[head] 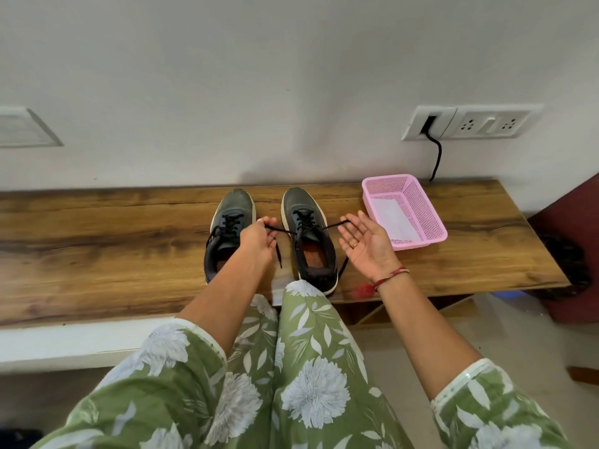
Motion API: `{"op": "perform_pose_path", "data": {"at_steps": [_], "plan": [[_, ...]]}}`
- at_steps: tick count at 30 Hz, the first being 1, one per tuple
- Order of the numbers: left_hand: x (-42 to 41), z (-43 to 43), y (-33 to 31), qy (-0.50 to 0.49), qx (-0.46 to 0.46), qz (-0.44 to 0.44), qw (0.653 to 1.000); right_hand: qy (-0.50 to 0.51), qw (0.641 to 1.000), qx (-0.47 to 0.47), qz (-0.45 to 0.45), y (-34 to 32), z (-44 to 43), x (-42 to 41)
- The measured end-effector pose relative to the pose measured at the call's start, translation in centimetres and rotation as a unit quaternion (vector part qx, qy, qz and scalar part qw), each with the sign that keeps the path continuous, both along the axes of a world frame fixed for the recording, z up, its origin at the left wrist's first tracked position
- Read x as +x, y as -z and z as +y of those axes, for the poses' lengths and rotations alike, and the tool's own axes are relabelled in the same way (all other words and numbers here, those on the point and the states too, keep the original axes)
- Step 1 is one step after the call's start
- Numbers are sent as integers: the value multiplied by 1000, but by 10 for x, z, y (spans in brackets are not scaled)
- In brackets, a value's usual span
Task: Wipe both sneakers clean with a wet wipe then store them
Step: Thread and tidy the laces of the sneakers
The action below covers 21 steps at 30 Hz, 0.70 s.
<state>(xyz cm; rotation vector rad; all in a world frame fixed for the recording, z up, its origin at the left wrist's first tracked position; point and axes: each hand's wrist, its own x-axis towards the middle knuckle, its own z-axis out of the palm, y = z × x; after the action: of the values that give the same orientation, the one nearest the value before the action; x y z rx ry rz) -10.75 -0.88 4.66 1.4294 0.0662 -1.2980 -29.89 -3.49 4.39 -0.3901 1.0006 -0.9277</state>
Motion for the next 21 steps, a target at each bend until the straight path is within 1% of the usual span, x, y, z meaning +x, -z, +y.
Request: {"op": "perform_pose_path", "data": {"at_steps": [3, 6, 8, 10, 13, 15, 17, 18, 21], "plan": [[6, 9, 3, 5, 16, -7, 1000, -1, 1000, 2, 23, 1, 6, -8], [11, 9, -8, -6, -1, -12, 1000, 18, 999, -31, 39, -11, 4, -11], [15, 6, -24, -20, -29, -27, 999, 21, 995, -78, 54, -25, -1, -11], [18, 3, -47, -28, -62, -61, 996, 9, 987, -139, 77, -43, -5, -9], [18, -2, -78, -16, -116, -122, 986, -10, 963, -239, 124, -70, -10, -4], [14, -4, -94, 16, -145, -173, 974, 0, 938, -301, 174, -85, -14, 1], [9, -6, -105, 53, -171, -232, 956, 23, 912, -343, 221, -102, -16, 6], [6, -6, -111, 69, -186, -258, 946, 37, 905, -357, 228, -112, -17, 9], [-3, -4, -130, 113, -244, -307, 913, 57, 891, -400, 208, -143, -16, 15]]}}
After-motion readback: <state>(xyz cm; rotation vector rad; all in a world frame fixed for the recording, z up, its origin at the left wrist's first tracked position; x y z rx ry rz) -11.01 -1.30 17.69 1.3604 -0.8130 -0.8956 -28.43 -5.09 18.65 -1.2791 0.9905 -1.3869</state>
